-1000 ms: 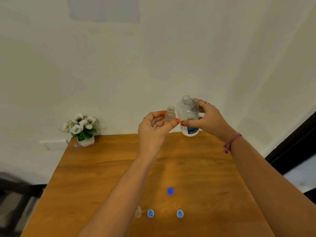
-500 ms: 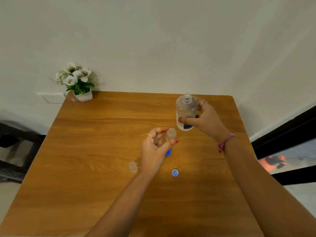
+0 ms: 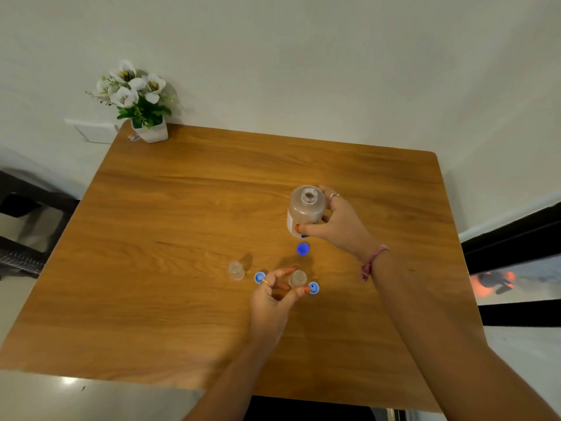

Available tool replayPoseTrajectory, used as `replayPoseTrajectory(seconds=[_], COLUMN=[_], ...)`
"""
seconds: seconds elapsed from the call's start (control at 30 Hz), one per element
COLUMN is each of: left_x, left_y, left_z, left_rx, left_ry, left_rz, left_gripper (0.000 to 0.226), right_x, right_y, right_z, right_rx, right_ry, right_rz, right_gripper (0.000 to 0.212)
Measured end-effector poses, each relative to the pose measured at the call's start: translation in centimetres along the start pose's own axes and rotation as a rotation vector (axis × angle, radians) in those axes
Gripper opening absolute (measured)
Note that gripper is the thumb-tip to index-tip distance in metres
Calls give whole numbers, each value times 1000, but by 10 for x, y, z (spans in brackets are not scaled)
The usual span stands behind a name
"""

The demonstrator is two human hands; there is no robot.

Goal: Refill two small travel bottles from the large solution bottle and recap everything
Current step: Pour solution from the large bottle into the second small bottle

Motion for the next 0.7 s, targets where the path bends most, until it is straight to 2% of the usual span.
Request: replayPoseTrajectory(seconds=[0.27,0.4,0.53,0.7], left_x=[-3,-5,-6,-7], left_y=[-1,1,3,6], left_z=[-21,-28,-33,-36], left_rx=[-29,-32,-37,-65], left_ry=[32,41,47,64], left_rz=[41,70,73,74], left_gripper=[33,33,32,33], right_x=[30,39,41,44], right_y=[12,16,18,21], right_z=[7,13,17,20], right_rx=[37,78,89,102], right_ry=[-33,-48,-40,-37], right_rz=[-145,-180,-212,-233], right_gripper=[67,84,75,76])
Point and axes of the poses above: each hand's wrist, its own y-axis towards the middle knuckle, its own x-axis out of the palm, z = x × y, the point moved 1 cm from there along y, towards the middle knuckle, and after that the axes turned 8 degrees about -z, right-handed, at the moved point
